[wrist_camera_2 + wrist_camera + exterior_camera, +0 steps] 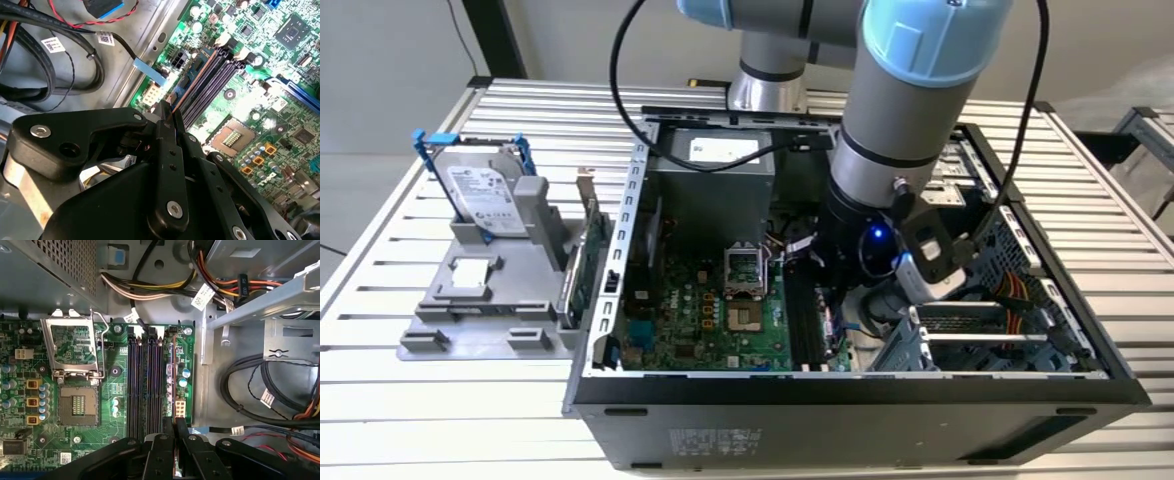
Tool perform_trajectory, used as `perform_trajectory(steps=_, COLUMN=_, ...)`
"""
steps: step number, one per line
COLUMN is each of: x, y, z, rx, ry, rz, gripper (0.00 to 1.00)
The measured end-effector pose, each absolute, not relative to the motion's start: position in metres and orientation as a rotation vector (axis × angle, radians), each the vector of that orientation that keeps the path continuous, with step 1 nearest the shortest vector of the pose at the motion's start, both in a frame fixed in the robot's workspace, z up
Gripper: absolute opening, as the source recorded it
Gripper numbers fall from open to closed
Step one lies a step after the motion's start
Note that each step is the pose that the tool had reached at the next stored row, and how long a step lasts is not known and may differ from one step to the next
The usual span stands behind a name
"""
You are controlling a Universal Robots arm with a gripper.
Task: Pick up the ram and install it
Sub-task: 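Insert the ram into the slot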
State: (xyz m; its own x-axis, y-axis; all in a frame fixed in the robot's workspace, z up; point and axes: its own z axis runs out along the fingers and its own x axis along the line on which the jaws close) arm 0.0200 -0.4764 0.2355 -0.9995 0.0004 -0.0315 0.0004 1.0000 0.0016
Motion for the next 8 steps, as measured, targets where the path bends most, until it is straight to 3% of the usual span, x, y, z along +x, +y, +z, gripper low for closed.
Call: perform_trajectory(steps=8, x=0.0176, y=-0.4767, z=0.232, rx=0.001, ry=3.111, rz=-0.004, gripper=0.0)
